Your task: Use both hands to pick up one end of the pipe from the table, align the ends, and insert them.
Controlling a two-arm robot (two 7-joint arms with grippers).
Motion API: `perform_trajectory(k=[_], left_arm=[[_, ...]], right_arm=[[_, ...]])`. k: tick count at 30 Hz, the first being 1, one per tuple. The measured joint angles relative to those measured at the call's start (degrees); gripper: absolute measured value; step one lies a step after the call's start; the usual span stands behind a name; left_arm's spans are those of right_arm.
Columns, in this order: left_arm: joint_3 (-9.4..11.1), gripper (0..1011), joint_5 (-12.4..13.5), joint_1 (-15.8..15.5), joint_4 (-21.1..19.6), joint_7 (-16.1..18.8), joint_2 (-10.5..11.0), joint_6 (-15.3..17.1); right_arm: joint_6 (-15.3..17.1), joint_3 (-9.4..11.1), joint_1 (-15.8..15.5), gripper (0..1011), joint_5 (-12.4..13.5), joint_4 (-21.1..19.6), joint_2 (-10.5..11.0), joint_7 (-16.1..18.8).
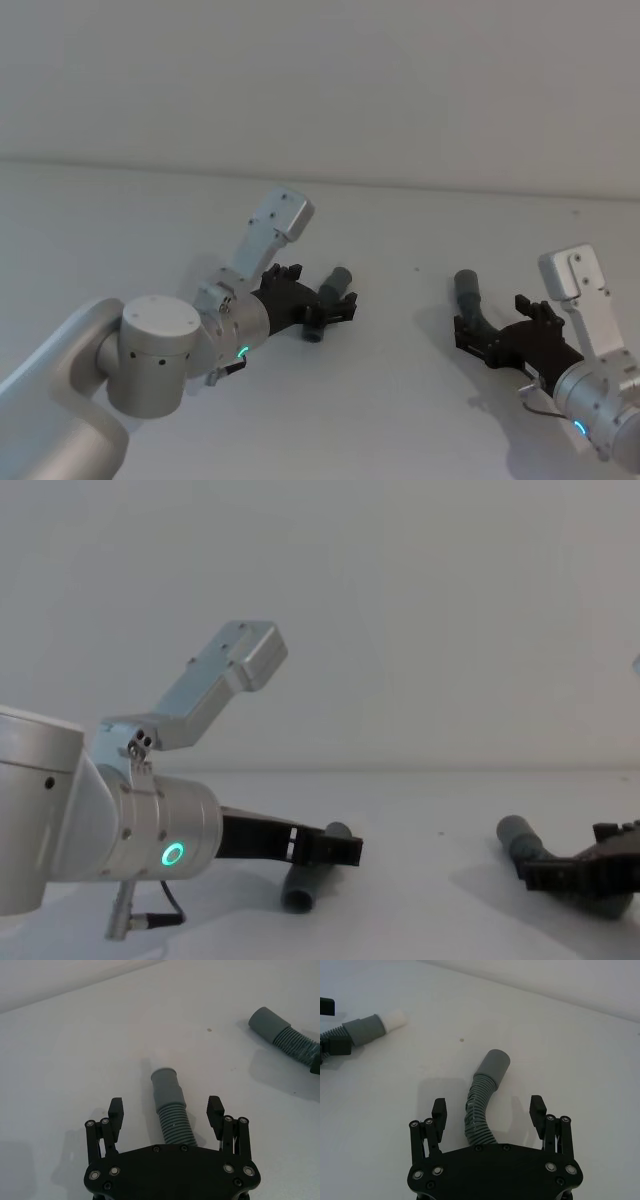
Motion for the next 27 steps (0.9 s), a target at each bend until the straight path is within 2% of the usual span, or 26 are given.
perform_trajectory(k=[27], left_arm=[[0.19, 1001, 1.51, -1.87, 3.14, -1.81, -0.7, 0.6]], right_arm=[[1.76, -0.04, 1.86, 1002, -0.89, 2.55, -1.22, 1.74]])
